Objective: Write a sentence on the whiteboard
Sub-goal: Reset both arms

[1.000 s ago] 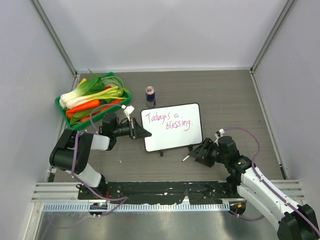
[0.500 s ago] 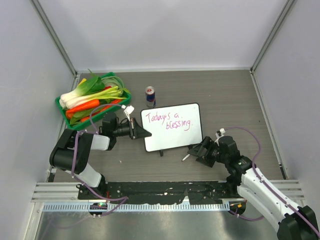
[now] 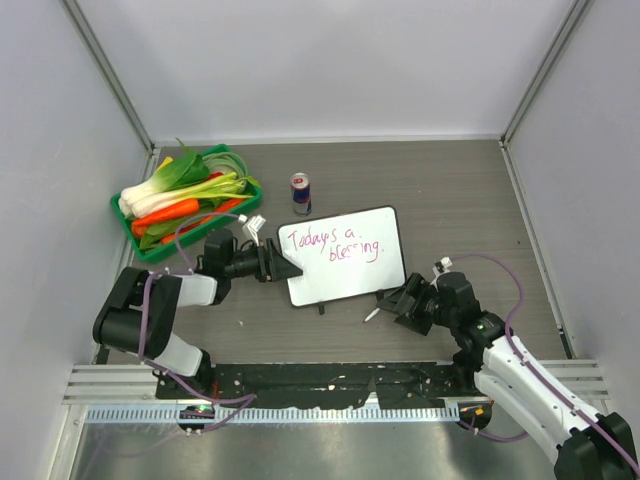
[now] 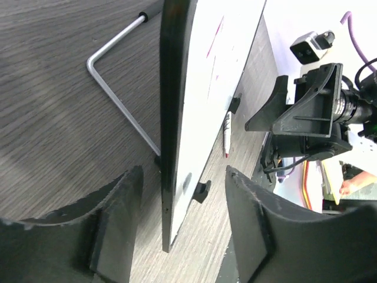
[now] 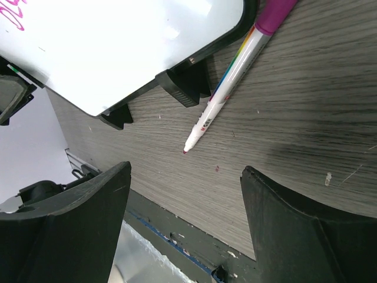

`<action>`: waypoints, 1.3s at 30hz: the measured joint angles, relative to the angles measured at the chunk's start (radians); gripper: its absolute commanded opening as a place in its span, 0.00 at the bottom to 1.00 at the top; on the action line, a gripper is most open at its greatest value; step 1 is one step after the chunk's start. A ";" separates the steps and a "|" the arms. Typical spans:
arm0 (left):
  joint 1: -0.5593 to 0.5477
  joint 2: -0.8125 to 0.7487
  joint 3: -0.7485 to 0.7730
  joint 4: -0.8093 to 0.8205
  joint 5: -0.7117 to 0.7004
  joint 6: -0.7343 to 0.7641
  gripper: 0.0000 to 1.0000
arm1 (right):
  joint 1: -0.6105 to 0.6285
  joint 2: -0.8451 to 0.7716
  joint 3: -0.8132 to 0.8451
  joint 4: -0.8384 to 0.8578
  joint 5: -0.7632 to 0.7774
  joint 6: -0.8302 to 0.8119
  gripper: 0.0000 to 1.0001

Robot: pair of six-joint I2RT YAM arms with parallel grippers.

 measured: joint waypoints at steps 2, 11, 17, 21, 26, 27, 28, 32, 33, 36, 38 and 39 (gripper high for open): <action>0.000 -0.021 -0.004 -0.010 -0.013 0.006 0.76 | 0.000 0.000 0.006 -0.009 0.005 -0.006 0.80; 0.000 -0.058 -0.015 -0.031 -0.046 0.023 1.00 | 0.000 0.000 0.031 -0.024 0.016 -0.029 0.81; 0.000 -0.064 -0.022 -0.037 -0.054 0.023 1.00 | 0.000 0.000 0.031 -0.027 0.022 -0.037 0.81; 0.000 -0.105 -0.038 -0.046 -0.074 0.027 1.00 | 0.000 0.000 0.031 -0.027 0.024 -0.040 0.80; 0.000 -0.185 -0.061 -0.051 -0.116 0.040 1.00 | 0.000 0.000 0.038 -0.027 0.026 -0.050 0.96; 0.000 -0.203 -0.066 -0.059 -0.128 0.045 1.00 | 0.000 0.000 0.043 -0.027 0.026 -0.055 0.99; 0.000 -0.219 -0.069 -0.068 -0.141 0.050 1.00 | 0.000 0.000 0.048 -0.027 0.026 -0.059 0.99; 0.000 -0.278 -0.086 -0.095 -0.203 0.055 1.00 | 0.000 -0.003 0.064 -0.019 0.026 -0.080 0.99; 0.000 -0.289 -0.091 -0.097 -0.214 0.054 1.00 | 0.000 -0.006 0.065 -0.018 0.025 -0.085 0.99; 0.000 -0.341 -0.127 -0.101 -0.268 0.047 1.00 | 0.000 -0.007 0.066 -0.019 0.026 -0.097 0.99; 0.000 -0.390 -0.159 -0.110 -0.309 0.038 1.00 | 0.000 -0.006 0.068 -0.020 0.026 -0.106 0.99; 0.000 -0.412 -0.172 -0.117 -0.324 0.033 1.00 | 0.000 -0.004 0.069 -0.019 0.026 -0.110 0.99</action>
